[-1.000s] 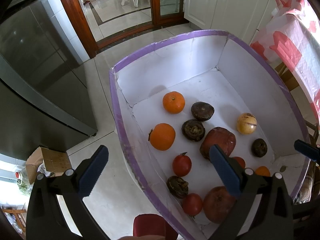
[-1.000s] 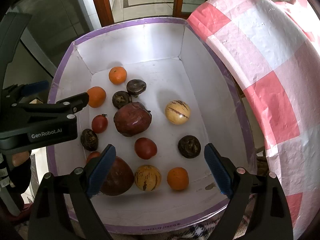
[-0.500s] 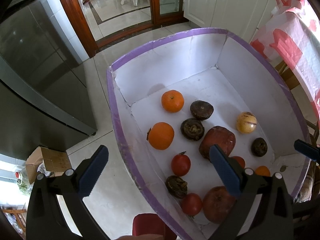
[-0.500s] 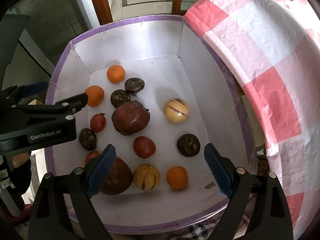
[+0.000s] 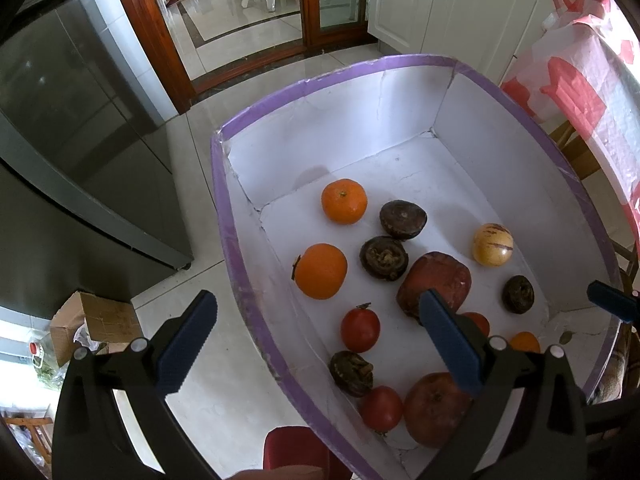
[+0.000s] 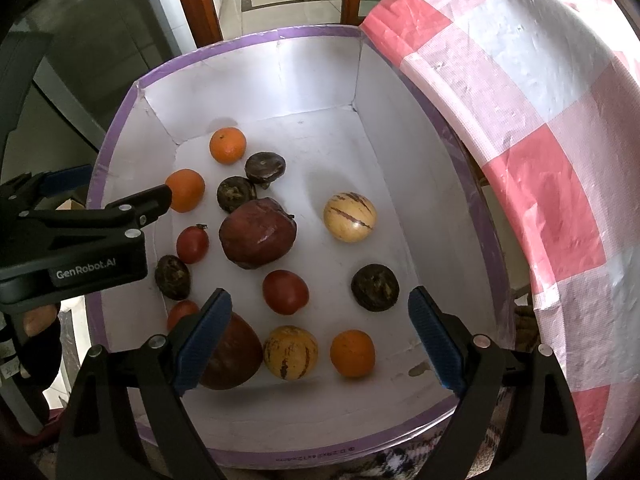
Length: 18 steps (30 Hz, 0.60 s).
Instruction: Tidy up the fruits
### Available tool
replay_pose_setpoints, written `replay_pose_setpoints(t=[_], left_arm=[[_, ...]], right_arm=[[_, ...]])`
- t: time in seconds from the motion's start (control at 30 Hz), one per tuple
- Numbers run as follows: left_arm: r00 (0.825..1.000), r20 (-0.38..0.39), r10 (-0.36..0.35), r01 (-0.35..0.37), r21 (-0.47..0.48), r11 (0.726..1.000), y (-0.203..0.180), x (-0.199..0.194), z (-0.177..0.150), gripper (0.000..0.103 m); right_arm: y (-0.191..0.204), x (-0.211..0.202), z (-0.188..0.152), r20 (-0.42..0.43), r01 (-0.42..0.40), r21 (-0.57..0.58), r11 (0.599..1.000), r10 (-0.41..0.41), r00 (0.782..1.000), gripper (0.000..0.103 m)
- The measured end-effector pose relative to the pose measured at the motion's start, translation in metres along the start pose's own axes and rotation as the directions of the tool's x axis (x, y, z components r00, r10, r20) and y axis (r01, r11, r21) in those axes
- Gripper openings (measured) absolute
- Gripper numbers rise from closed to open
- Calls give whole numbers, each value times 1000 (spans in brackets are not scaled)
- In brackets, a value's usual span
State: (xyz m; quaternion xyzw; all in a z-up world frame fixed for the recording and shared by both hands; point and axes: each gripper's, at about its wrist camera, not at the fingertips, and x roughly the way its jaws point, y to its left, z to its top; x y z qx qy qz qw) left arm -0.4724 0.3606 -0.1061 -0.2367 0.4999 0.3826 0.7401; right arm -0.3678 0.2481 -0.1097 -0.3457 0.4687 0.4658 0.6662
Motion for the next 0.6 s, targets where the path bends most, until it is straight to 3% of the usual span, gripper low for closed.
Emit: replay_pose_setpoints(t=[0.6], left_arm=[[1000,-17,-9,9,-5,1000,3,5,1,102]], right_arm=[[-1,1,-2,-1,-2,-2,1000,2,1000,87]])
